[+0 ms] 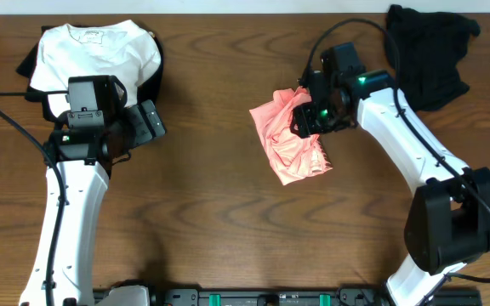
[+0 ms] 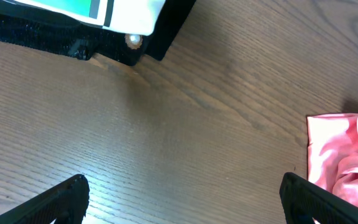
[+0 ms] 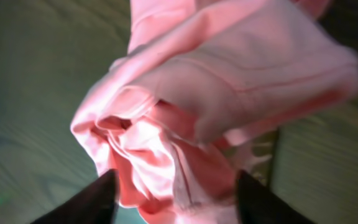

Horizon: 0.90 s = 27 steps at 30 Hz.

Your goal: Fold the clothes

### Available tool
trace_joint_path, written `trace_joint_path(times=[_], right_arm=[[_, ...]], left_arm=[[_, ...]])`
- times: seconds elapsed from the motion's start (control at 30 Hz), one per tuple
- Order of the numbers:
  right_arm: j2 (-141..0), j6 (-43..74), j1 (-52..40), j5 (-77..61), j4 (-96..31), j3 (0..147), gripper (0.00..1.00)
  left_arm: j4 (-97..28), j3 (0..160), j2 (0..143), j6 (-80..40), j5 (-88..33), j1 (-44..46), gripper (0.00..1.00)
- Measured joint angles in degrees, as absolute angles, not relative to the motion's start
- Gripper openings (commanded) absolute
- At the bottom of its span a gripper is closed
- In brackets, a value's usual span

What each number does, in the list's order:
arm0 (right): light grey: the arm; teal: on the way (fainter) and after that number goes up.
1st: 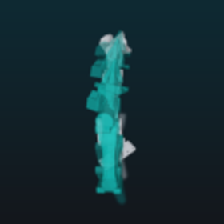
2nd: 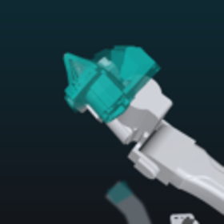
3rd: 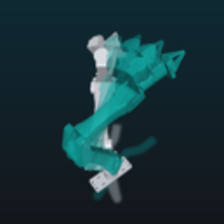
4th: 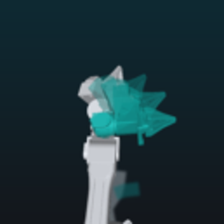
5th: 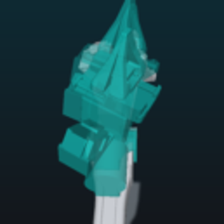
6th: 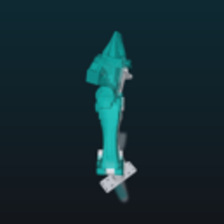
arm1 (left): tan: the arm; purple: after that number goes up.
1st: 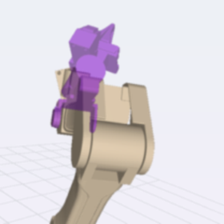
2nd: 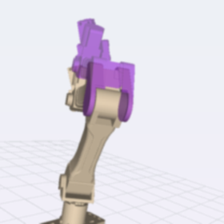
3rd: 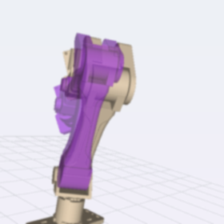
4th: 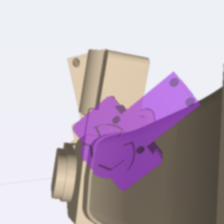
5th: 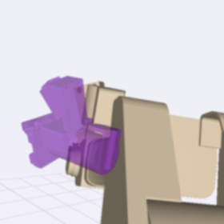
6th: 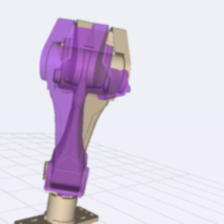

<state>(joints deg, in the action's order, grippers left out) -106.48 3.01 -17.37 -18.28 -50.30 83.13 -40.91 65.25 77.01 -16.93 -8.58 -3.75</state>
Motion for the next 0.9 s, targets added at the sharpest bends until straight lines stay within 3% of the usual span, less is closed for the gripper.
trace_joint_path(times=[0.27,0.57,0.83,0.87,0.9], right_arm=[[-106.48,2.28,-17.39,-20.32,-49.78,80.23,0.01],[-106.32,0.84,-19.29,-24.91,-50.04,80.23,0.01],[-105.10,0.14,-31.31,-26.98,-53.56,80.23,0.01],[-105.08,0.14,-32.93,-27.18,-53.56,80.23,0.03],[-105.08,0.16,-34.70,-27.29,-53.54,80.23,0.14]], left_arm=[[-40.91,65.25,77.01,-16.93,-8.58,-3.75,0.98],[-40.93,65.25,77.01,-16.93,-8.58,-3.75,0.98],[-40.49,65.25,77.01,-16.95,-8.58,-3.75,0.98],[-40.47,65.25,76.99,-16.93,-8.58,-3.75,0.98],[-40.42,65.25,77.01,-16.93,-8.58,-3.75,0.98]])
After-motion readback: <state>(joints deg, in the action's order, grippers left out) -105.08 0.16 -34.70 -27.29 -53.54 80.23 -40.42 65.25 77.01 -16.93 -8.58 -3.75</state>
